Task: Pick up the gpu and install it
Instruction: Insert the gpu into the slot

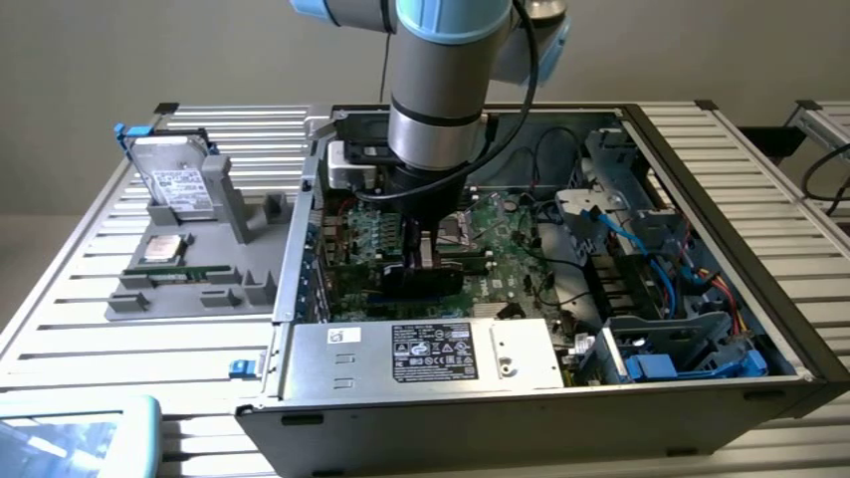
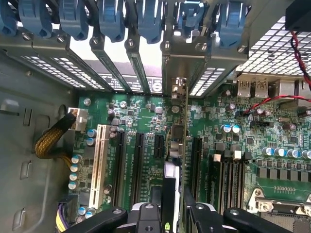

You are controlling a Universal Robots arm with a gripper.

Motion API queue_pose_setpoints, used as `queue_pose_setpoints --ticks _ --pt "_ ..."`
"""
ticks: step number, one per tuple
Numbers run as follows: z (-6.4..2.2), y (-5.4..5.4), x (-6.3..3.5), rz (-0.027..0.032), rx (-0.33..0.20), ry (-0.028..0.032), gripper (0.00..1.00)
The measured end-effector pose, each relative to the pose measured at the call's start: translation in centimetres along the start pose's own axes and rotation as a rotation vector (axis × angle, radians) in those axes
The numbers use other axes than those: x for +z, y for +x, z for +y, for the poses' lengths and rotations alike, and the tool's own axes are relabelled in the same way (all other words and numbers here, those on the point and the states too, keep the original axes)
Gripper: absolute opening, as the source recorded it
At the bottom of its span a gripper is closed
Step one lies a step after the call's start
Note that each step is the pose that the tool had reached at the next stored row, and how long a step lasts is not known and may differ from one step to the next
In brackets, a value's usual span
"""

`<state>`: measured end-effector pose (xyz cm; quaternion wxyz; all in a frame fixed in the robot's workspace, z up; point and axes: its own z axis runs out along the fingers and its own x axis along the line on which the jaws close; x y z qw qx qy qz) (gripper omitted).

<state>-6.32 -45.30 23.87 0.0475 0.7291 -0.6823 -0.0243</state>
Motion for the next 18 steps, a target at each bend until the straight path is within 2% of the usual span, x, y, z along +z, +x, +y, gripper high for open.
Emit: queue_pose_setpoints --ticks 18 --pt "0.04 -0.01 0.04 -0.0004 0.001 0.0 0.27"
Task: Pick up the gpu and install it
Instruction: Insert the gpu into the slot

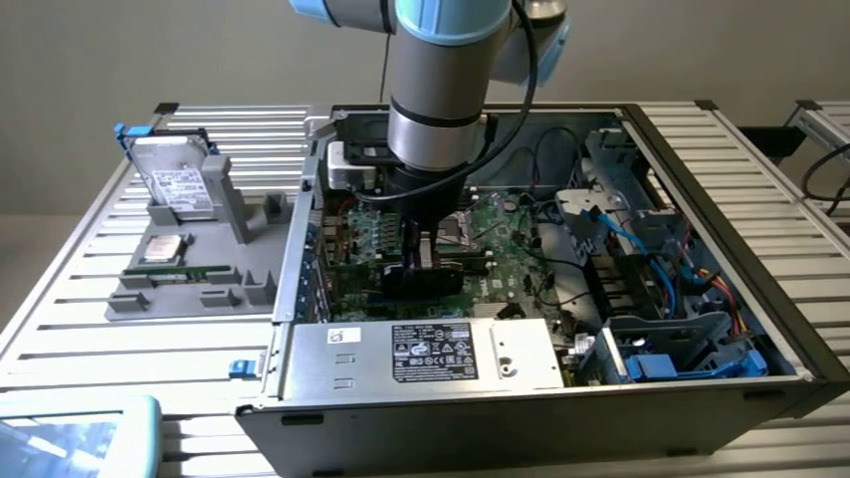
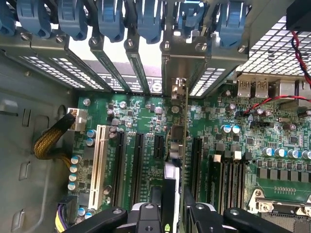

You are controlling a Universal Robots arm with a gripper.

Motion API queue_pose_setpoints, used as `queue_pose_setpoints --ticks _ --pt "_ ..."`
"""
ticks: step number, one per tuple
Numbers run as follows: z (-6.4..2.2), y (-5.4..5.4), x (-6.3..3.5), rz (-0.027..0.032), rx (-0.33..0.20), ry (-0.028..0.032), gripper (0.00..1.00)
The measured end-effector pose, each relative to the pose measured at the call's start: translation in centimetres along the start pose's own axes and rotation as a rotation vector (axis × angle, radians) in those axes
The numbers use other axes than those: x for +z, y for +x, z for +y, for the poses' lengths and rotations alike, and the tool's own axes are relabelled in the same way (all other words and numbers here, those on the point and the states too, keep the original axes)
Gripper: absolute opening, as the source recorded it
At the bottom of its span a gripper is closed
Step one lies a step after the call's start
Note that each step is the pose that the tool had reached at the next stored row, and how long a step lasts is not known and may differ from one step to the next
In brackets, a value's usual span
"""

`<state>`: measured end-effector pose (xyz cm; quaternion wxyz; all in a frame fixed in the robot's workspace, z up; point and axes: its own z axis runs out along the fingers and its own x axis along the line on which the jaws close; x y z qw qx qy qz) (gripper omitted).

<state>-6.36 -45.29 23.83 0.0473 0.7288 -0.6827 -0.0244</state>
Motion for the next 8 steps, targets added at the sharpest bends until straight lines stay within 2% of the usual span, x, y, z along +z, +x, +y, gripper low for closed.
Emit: queue_pose_setpoints --ticks 8 --pt "0.0 0.0 0.0 0.0001 0.0 0.0 0.27"
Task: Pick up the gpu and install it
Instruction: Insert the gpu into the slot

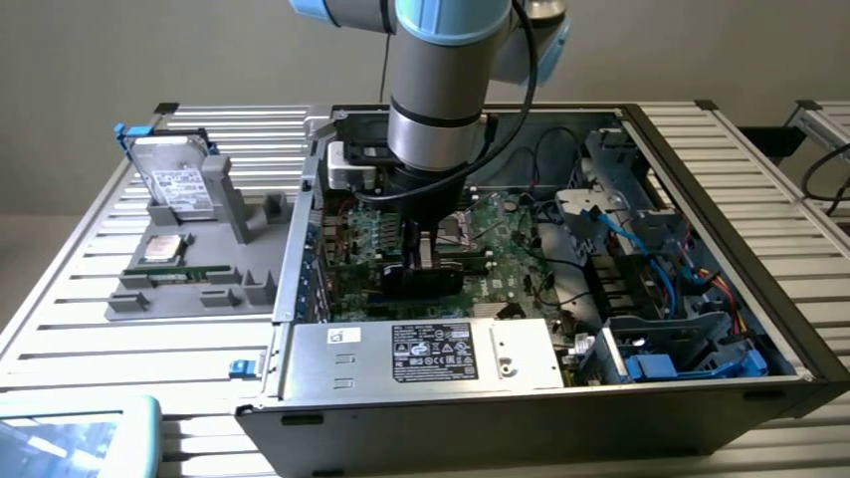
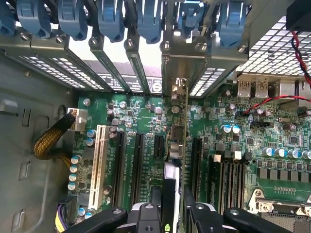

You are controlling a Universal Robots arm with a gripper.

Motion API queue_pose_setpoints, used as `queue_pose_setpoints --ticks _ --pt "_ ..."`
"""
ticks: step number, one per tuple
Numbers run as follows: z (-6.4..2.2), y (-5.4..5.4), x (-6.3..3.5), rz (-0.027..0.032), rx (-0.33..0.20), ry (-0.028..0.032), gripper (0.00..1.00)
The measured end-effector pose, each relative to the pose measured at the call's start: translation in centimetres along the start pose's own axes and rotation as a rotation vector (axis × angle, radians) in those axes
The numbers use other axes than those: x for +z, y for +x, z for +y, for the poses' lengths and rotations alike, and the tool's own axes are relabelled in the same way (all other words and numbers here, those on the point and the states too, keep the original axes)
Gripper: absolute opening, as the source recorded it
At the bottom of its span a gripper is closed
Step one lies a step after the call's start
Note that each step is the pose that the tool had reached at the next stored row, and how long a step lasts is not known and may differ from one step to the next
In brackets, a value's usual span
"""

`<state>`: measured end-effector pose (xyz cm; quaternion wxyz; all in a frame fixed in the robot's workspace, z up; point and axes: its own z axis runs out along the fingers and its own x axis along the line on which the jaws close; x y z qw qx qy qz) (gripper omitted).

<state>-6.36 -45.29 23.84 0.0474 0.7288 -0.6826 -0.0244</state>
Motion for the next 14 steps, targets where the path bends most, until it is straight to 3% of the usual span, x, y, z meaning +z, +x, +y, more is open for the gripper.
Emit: queue_pose_setpoints --ticks 14 --pt "-0.01 0.0 0.13 0.0 0.0 0.0 0.27"
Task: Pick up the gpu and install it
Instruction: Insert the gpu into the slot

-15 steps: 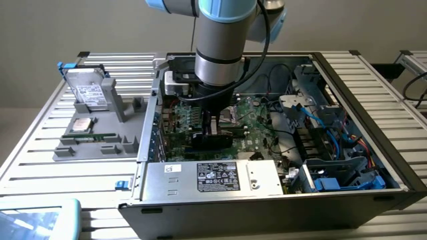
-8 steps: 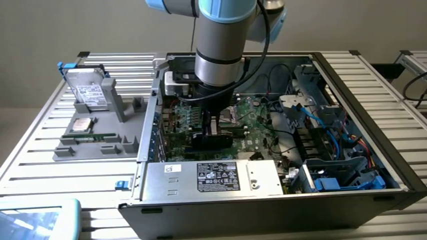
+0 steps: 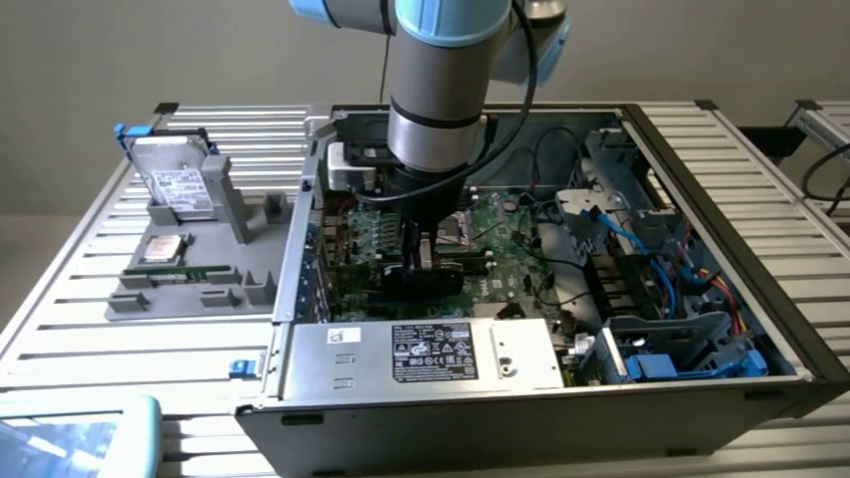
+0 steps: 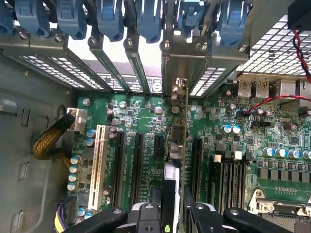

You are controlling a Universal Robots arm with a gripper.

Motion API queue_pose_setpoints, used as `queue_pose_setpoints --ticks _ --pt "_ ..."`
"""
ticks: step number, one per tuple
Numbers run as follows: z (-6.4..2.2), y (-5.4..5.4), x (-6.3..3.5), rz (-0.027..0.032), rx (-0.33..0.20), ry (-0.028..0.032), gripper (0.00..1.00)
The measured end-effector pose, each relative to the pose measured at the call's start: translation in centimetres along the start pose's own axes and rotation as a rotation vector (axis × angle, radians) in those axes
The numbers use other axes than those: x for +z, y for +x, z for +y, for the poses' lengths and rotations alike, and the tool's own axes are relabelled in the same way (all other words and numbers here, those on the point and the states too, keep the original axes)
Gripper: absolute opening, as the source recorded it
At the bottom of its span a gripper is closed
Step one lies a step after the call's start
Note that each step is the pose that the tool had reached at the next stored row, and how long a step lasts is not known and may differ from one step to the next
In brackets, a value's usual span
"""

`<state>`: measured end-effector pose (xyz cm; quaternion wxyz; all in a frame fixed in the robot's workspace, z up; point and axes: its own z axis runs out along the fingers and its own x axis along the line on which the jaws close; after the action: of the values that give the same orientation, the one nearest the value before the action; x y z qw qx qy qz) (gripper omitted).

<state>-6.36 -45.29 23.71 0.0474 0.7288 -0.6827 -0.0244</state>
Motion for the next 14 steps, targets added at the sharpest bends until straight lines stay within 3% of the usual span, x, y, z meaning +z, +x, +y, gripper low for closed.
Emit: queue_pose_setpoints --ticks 4,8,9,14 --pt "0.08 0.0 -0.01 -0.0018 0.001 0.0004 0.28" --pt "0.04 0.0 -0.28 -0.0002 0.0 0.0007 0.37" --pt "0.06 0.0 -0.4 0.0 0.0 0.0007 0.44" --pt "0.3 0.0 -1.55 0.0006 0.0 0.0062 0.45"
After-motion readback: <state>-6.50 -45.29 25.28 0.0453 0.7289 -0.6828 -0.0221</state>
